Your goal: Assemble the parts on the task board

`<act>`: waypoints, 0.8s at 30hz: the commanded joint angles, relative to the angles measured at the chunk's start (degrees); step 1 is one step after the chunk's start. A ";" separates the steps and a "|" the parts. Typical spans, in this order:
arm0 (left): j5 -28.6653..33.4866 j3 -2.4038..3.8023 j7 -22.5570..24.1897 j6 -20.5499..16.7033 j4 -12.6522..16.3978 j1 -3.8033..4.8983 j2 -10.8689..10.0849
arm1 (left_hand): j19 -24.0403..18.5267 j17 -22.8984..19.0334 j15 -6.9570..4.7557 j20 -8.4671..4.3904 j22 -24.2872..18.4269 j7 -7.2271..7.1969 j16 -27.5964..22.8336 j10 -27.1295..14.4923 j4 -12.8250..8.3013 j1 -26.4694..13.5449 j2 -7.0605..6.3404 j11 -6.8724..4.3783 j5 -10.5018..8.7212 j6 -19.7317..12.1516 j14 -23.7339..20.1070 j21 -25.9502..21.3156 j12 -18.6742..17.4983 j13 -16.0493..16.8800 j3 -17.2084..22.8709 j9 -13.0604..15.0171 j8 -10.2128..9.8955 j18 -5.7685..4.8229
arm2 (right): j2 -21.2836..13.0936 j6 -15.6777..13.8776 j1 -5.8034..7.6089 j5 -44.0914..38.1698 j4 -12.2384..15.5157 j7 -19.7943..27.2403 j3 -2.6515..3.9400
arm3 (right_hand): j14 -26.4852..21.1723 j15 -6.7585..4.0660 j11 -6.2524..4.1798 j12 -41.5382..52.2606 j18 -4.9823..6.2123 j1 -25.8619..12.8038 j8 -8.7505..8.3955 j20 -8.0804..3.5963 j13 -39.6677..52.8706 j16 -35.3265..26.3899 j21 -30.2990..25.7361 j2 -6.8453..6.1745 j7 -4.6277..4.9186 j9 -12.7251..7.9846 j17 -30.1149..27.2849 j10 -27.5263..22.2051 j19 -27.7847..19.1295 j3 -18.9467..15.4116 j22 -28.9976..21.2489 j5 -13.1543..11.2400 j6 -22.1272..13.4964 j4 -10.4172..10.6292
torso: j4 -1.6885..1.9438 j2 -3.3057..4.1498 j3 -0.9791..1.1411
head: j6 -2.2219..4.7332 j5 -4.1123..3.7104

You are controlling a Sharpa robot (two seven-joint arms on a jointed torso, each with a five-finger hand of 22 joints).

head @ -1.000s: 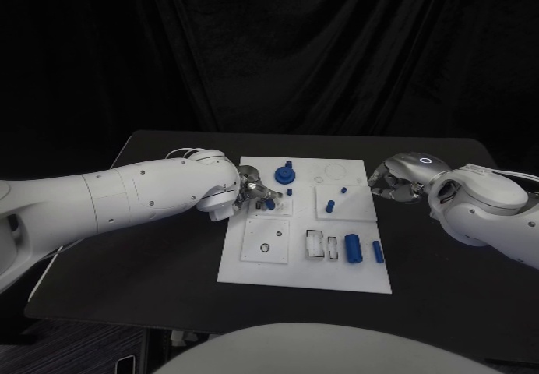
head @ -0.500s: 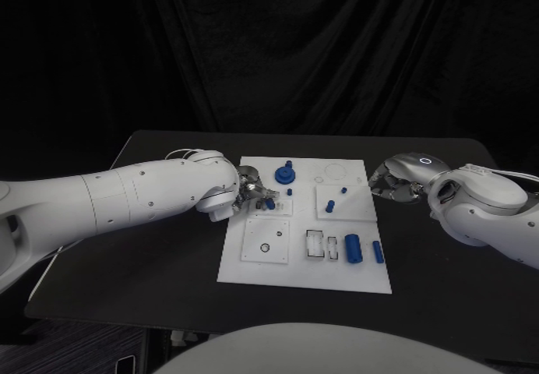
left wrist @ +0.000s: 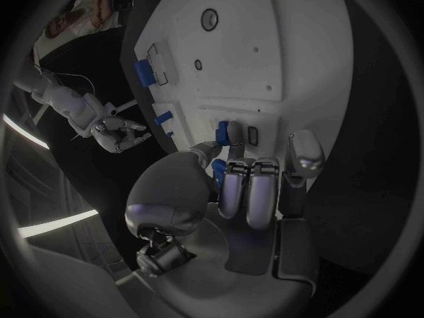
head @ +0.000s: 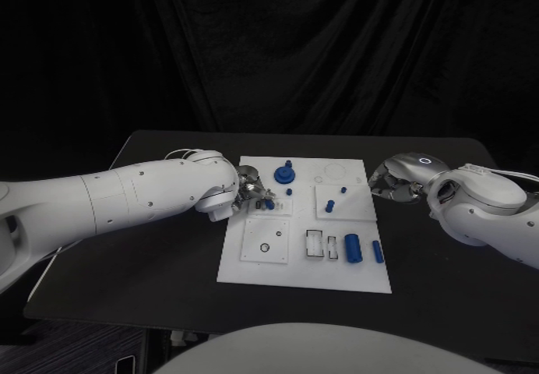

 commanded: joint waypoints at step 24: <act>0.37 -0.51 0.10 2.00 -0.08 -0.94 0.09 | 0.04 15.07 0.52 0.40 0.76 0.76 0.15 5.72 4.93 -5.25 -0.22 0.47 -13.55 -0.16 5.95 -1.31 -0.13 14.82 -1.45 -0.47 -1.13 0.65 | 0.03 0.47 -0.14 -0.20 -0.01 -1.26 0.03 | 0.31 -0.35 -0.07 -0.30 1.08 0.00 -0.26 -0.11 -0.21 -0.27 -0.64 -0.47 -0.04 -0.08 -0.11 -0.52 -0.48 0.42 6.19 0.27 0.03 -0.12 | 0.03 -0.07 0.00 | 0.01 -0.06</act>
